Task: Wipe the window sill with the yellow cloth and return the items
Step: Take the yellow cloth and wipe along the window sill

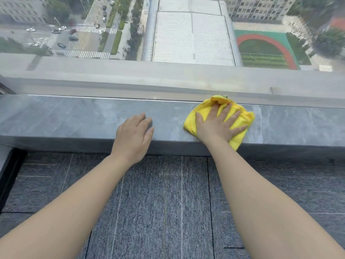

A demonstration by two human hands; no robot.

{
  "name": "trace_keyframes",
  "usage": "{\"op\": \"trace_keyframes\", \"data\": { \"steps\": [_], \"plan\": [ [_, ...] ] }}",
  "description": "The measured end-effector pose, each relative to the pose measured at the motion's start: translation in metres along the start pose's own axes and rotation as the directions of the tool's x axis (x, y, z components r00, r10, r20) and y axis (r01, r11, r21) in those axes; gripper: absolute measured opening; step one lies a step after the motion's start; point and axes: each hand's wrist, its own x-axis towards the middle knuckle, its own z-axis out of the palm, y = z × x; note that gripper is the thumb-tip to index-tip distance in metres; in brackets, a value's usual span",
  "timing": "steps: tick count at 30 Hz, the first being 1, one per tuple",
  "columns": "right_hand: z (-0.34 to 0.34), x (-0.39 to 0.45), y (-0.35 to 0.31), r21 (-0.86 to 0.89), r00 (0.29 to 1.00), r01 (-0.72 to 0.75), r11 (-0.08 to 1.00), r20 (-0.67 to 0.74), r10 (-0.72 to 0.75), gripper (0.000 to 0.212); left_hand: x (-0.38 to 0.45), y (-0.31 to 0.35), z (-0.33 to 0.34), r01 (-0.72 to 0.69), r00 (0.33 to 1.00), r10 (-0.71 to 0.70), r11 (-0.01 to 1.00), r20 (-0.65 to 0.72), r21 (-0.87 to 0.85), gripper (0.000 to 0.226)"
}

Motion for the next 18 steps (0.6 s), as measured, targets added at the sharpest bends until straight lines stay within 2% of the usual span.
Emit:
{"op": "trace_keyframes", "data": {
  "steps": [3,6,9,11,13,18],
  "plan": [
    [0.0,-0.003,0.011,-0.086,0.974,0.228,0.97,0.006,-0.228,0.06,0.001,0.008,0.002,-0.009,1.0,0.009,1.0,0.002,0.007,0.057],
    [-0.005,-0.006,0.034,-0.165,0.863,0.505,0.847,0.058,-0.503,0.051,0.004,0.024,0.006,-0.017,1.0,0.017,1.0,0.019,-0.003,0.058],
    [-0.014,-0.003,0.058,-0.198,0.777,0.629,0.752,0.107,-0.621,0.048,0.011,0.044,0.012,-0.03,0.999,0.03,0.999,0.028,-0.016,0.06],
    [-0.016,-0.002,0.074,-0.203,0.786,0.617,0.761,0.111,-0.608,0.049,0.015,0.057,0.018,-0.054,0.998,0.054,0.998,0.038,-0.018,0.06],
    [-0.017,-0.001,0.087,-0.211,0.832,0.553,0.806,0.096,-0.546,0.052,0.018,0.068,0.025,-0.077,0.995,0.077,0.997,0.062,-0.011,0.061],
    [-0.025,0.012,0.116,-0.133,0.969,0.247,0.96,0.028,-0.246,0.069,0.027,0.089,0.043,-0.111,0.989,0.109,0.994,0.097,0.016,0.045]
  ]
}}
